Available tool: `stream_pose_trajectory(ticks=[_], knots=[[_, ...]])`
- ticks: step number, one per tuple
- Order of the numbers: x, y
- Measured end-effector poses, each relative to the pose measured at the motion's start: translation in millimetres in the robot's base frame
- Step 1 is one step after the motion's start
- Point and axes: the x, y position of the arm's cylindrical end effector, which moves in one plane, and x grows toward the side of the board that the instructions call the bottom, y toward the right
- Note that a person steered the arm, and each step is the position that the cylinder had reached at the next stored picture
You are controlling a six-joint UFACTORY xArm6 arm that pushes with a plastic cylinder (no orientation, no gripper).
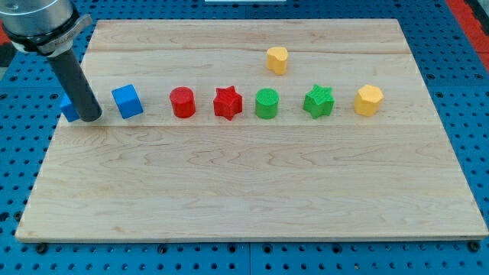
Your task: Move your arm to the center right
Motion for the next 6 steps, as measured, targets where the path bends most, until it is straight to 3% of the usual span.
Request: stream_pose_trajectory(ticks=[1, 4, 5, 6], knots=[[22, 47], [33, 397], [23, 480], [-10, 472]])
